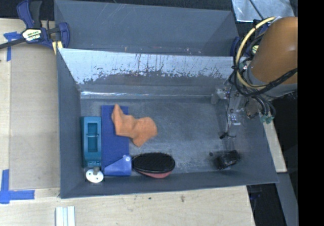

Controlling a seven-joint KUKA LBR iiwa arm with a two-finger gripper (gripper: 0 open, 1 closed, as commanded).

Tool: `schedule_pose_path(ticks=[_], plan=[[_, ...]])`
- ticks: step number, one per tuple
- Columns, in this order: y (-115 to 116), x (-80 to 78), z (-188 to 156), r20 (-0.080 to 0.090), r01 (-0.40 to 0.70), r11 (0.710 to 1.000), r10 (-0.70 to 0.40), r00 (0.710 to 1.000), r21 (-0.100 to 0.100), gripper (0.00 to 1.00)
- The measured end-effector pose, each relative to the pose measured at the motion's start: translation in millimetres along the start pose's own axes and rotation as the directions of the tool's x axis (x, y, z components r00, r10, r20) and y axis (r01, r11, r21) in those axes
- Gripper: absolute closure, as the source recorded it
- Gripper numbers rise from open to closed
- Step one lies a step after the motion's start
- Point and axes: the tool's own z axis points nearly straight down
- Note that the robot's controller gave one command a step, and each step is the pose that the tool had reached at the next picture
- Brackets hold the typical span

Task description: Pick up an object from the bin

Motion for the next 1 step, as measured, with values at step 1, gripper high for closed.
schedule_pose_path(ticks=[1], plan=[[0.3,-1.5,-4.7,0.008,0.002,1.0,-0.002,1.0,0.001,0.0]])
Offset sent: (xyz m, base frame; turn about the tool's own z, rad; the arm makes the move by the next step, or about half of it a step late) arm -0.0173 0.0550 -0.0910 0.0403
